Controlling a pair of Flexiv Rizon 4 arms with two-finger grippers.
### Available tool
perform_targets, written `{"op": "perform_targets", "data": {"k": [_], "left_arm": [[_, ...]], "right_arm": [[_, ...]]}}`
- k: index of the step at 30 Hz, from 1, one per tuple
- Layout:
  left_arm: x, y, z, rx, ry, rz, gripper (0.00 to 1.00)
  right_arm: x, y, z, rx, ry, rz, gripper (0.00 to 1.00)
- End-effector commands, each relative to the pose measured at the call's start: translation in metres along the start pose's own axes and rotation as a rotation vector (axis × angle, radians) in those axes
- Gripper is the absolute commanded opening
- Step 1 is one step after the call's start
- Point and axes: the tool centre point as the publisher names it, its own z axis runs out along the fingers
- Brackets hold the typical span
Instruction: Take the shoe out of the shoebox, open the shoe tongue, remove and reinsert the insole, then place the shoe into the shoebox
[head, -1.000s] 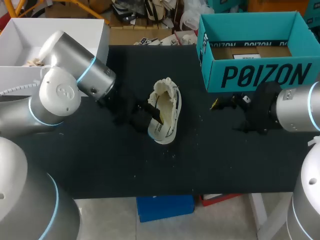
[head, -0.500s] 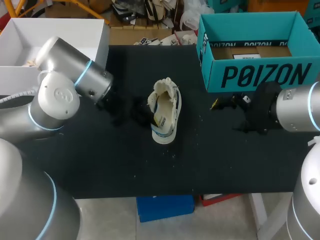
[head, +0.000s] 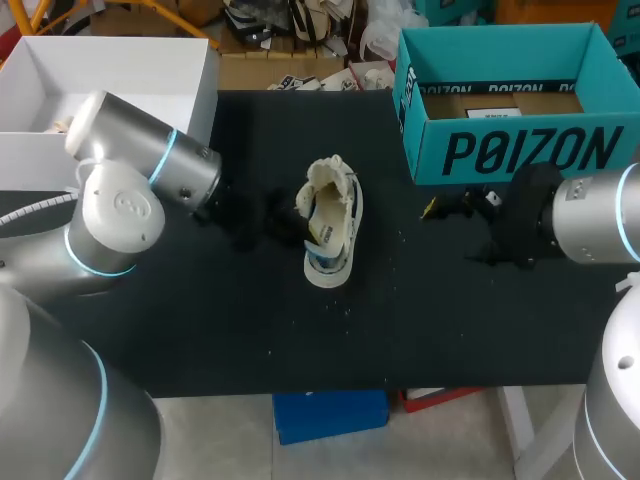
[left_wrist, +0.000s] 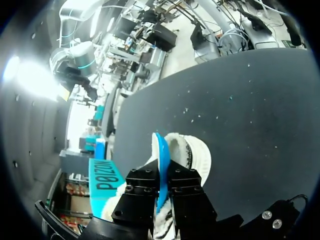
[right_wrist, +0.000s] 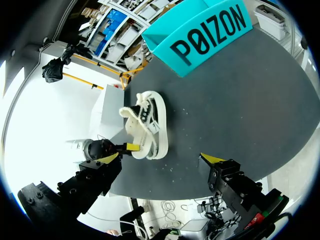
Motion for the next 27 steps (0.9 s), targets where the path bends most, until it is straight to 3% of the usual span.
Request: {"op": "perform_targets", "data": {"k": [1, 11, 12, 13, 14, 15, 21, 27], "left_arm": [[-0.003, 0.008, 0.008, -0.028, 0.023, -0.009, 0.0], [-0.008, 0.029, 0.013, -0.102, 0.085, -0.048, 0.0], [-0.009, 0.029, 0.013, -0.101, 0.084, -0.047, 0.08], [-0.01, 0.027, 0.013, -0.099, 0.085, -0.046, 0.38], [-0.01, 0.024, 0.012, -0.098, 0.086, -0.045, 0.96], [-0.01, 0.021, 0.011, -0.095, 0.087, -0.042, 1.0], [-0.004, 0.006, 0.001, -0.076, 0.082, -0.036, 1.0], [-0.004, 0.004, -0.004, -0.095, 0.072, -0.033, 1.0]], "right_arm": [[0.0, 0.0, 0.0, 0.002, 0.001, 0.0, 1.0], [0.0, 0.0, 0.0, 0.002, 0.001, 0.0, 1.0], [0.0, 0.0, 0.0, 0.002, 0.001, 0.0, 1.0], [0.0, 0.0, 0.0, 0.002, 0.001, 0.0, 1.0], [0.0, 0.0, 0.0, 0.002, 0.001, 0.0, 1.0], [0.0, 0.0, 0.0, 0.002, 0.001, 0.0, 1.0], [0.0, 0.0, 0.0, 0.002, 0.001, 0.0, 1.0], [0.0, 0.0, 0.0, 0.002, 0.001, 0.0, 1.0]]}}
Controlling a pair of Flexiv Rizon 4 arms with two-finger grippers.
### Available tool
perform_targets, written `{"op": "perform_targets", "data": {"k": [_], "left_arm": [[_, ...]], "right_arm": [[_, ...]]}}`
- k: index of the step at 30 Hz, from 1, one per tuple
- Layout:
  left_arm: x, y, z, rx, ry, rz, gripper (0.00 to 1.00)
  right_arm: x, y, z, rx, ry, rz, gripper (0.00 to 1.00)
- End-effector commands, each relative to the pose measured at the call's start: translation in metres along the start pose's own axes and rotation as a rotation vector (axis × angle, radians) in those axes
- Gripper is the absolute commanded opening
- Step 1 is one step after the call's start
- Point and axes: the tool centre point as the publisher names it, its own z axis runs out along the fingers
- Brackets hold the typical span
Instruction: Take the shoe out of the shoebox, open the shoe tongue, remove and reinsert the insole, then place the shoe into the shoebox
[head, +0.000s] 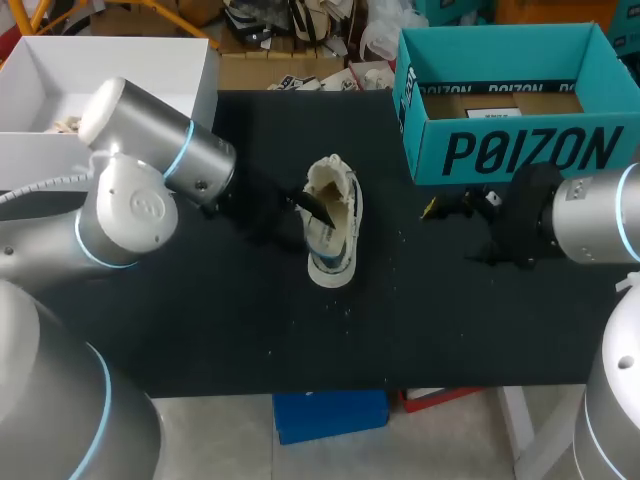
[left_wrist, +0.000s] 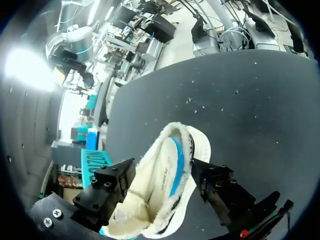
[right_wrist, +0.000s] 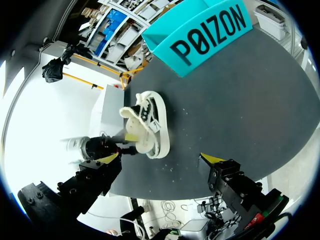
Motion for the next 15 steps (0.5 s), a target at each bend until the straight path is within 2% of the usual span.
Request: {"op": "perform_targets", "data": {"k": [1, 3, 4, 5, 8, 10, 11, 15], "left_arm": [[0.002, -0.0056, -0.0074, -0.02, -0.007, 0.008, 0.98], [0.0015, -0.0054, -0.0078, -0.027, -0.002, 0.015, 0.76], [0.0014, -0.0052, -0.008, -0.036, 0.009, 0.018, 0.55], [0.0023, -0.004, -0.0072, -0.043, 0.021, 0.02, 0.46], [0.0035, -0.0021, -0.006, -0.052, 0.03, 0.022, 0.3], [0.0034, -0.0016, -0.0055, -0.052, 0.029, 0.021, 0.08], [0.0029, -0.0013, -0.0045, -0.053, 0.031, 0.023, 0.0], [0.0031, 0.0013, 0.0002, -0.08, 0.06, 0.041, 0.0]], "right_arm": [[0.0004, 0.0003, -0.0004, 0.002, 0.001, 0.0, 1.0], [0.0004, 0.0003, -0.0004, 0.002, 0.001, 0.0, 1.0], [0.0004, 0.0003, -0.0004, 0.002, 0.001, 0.0, 1.0], [0.0004, 0.0003, -0.0004, 0.002, 0.001, 0.0, 1.0], [0.0004, 0.0003, -0.0004, 0.002, 0.001, 0.0, 1.0], [0.0004, 0.0003, -0.0004, 0.002, 0.001, 0.0, 1.0], [0.0004, 0.0003, -0.0004, 0.002, 0.001, 0.0, 1.0], [0.0004, 0.0003, -0.0004, 0.002, 0.001, 0.0, 1.0]]}}
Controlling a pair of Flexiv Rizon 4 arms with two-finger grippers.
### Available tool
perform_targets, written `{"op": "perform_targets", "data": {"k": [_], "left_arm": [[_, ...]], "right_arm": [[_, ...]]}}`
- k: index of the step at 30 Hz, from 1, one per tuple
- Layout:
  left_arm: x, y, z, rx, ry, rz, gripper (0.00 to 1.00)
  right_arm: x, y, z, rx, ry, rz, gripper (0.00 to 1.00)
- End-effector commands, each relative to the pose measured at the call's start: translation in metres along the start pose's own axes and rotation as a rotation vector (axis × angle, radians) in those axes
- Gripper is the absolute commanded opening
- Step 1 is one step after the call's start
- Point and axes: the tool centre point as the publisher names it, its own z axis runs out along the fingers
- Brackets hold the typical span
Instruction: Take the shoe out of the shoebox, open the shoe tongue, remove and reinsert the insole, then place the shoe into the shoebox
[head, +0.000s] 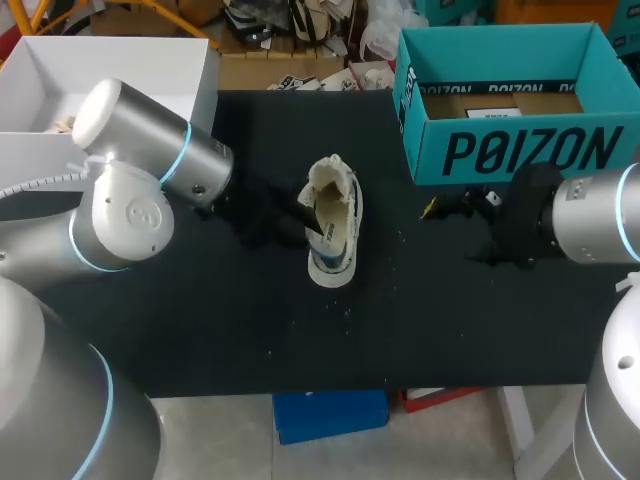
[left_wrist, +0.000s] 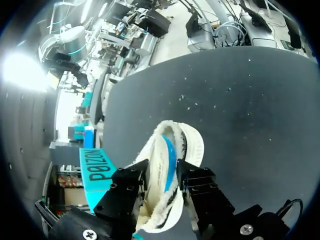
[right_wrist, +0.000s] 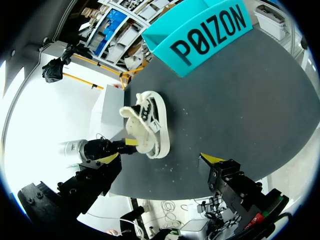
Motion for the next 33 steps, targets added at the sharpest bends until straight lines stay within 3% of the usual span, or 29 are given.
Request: {"op": "perform_targets", "data": {"k": [1, 14, 21, 27, 28, 30, 31, 32, 33], "left_arm": [[-0.003, 0.0, 0.007, -0.018, 0.022, 0.002, 0.0], [-0.008, 0.001, 0.02, -0.065, 0.092, 0.059, 0.0], [0.004, 0.002, 0.027, -0.095, 0.217, 0.101, 0.0], [0.008, 0.01, 0.028, -0.119, 0.241, 0.086, 0.0], [0.008, 0.01, 0.027, -0.121, 0.24, 0.085, 0.05], [0.006, 0.009, 0.023, -0.123, 0.233, 0.085, 0.49], [0.004, 0.008, 0.02, -0.119, 0.218, 0.089, 0.85], [0.002, 0.007, 0.017, -0.114, 0.21, 0.091, 1.0], [0.0, 0.005, 0.013, -0.114, 0.204, 0.091, 1.0]], "right_arm": [[0.0, 0.0, 0.0, 0.002, 0.001, 0.0, 1.0], [0.0, 0.0, 0.0, 0.002, 0.001, 0.0, 1.0], [0.0, 0.0, 0.0, 0.002, 0.001, 0.0, 1.0], [0.0, 0.0, 0.0, 0.002, 0.001, 0.0, 1.0], [0.0, 0.0, 0.0, 0.002, 0.001, 0.0, 1.0], [0.0, 0.0, 0.0, 0.002, 0.001, 0.0, 1.0], [0.0, 0.0, 0.0, 0.002, 0.001, 0.0, 1.0], [0.0, 0.0, 0.0, 0.002, 0.001, 0.0, 1.0], [0.0, 0.0, 0.0, 0.002, 0.001, 0.0, 1.0]]}}
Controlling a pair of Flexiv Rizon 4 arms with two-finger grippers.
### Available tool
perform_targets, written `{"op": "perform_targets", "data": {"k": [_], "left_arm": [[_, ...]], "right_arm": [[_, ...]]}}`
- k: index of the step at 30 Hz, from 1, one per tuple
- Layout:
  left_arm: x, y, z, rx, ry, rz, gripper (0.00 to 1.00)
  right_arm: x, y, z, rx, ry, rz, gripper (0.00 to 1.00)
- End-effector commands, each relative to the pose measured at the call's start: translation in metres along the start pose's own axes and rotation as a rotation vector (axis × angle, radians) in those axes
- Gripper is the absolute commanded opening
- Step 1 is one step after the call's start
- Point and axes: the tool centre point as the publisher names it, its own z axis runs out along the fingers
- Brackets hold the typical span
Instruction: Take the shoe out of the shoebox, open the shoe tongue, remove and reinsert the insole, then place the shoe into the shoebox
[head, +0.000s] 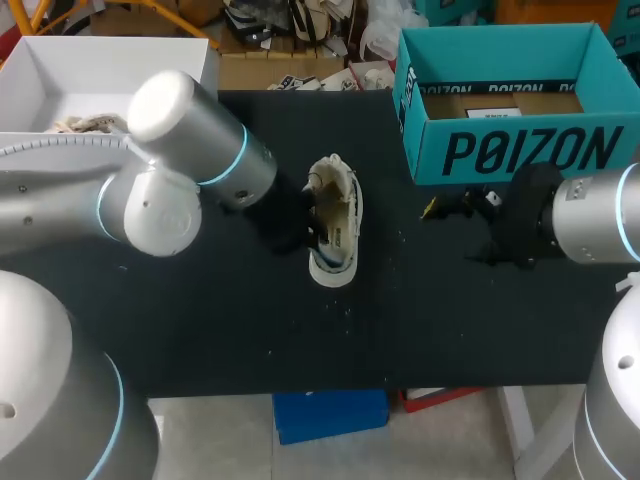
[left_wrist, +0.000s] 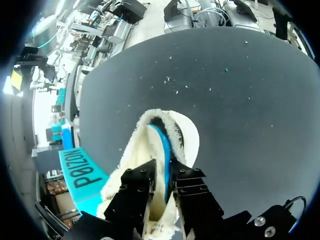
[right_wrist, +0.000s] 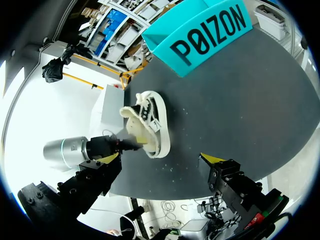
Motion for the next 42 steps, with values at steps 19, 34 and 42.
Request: {"op": "perform_targets", "data": {"k": [19, 34, 42], "left_arm": [[-0.014, -0.004, -0.014, -0.105, 0.141, 0.129, 0.0], [-0.01, 0.001, 0.017, -0.005, 0.269, 0.159, 0.0], [-0.001, 0.002, 0.039, 0.054, 0.321, 0.153, 0.0]], "right_arm": [[0.0, 0.0, 0.0, 0.002, 0.001, 0.0, 1.0], [0.0, 0.0, 0.0, 0.002, 0.001, 0.0, 1.0], [0.0, 0.0, 0.0, 0.002, 0.001, 0.0, 1.0]]}}
